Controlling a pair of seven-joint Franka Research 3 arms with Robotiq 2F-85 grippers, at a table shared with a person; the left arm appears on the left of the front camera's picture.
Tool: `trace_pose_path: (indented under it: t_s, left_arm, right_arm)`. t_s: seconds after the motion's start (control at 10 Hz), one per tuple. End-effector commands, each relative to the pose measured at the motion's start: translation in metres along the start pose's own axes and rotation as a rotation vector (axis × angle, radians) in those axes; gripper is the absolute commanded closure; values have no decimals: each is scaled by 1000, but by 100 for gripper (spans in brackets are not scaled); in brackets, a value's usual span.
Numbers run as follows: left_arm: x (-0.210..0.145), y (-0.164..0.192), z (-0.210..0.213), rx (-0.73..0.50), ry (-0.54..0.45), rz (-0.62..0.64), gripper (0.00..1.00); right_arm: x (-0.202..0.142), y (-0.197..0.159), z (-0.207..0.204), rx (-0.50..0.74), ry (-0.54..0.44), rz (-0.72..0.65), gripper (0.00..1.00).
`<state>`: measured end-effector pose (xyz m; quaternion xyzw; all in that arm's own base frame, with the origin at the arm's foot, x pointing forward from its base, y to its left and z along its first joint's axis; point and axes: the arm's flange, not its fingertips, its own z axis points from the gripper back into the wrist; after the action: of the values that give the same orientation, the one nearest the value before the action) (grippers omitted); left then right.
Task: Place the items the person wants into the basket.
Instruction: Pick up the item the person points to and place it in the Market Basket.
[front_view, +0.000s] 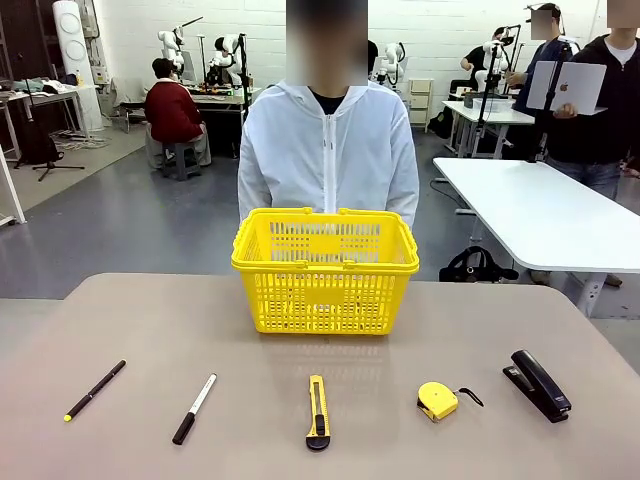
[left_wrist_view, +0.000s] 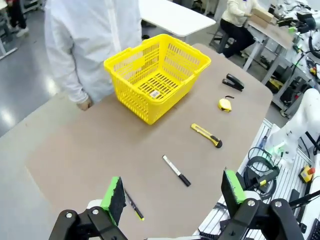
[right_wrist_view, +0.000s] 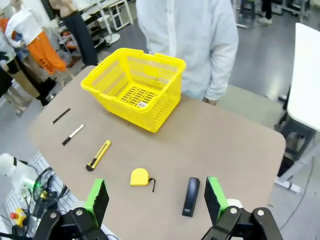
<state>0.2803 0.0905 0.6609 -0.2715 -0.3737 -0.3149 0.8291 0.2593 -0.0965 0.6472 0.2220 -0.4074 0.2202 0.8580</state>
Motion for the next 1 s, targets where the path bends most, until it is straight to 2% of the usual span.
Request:
trace_pose_path:
  t_s: [0.0, 0.1, 0.4, 0.5, 0.9]
  left_arm:
    - [4, -10, 3, 57, 75, 46, 0]
    - [7, -11, 5, 67, 115, 43, 0]
    - [14, -11, 7, 88, 147, 74, 0]
    - [7, -12, 4, 62, 98, 35, 0]
    - [7, -12, 4, 62, 98, 35, 0]
  right_arm:
    - [-2, 14, -12, -22, 30, -5, 0]
    - [-1, 16, -13, -33, 51, -4, 0]
    - [2, 16, -17, -57, 117, -24, 0]
    - [2, 16, -14, -49, 67, 18, 0]
    - [2, 16, -14, -49, 67, 18, 0]
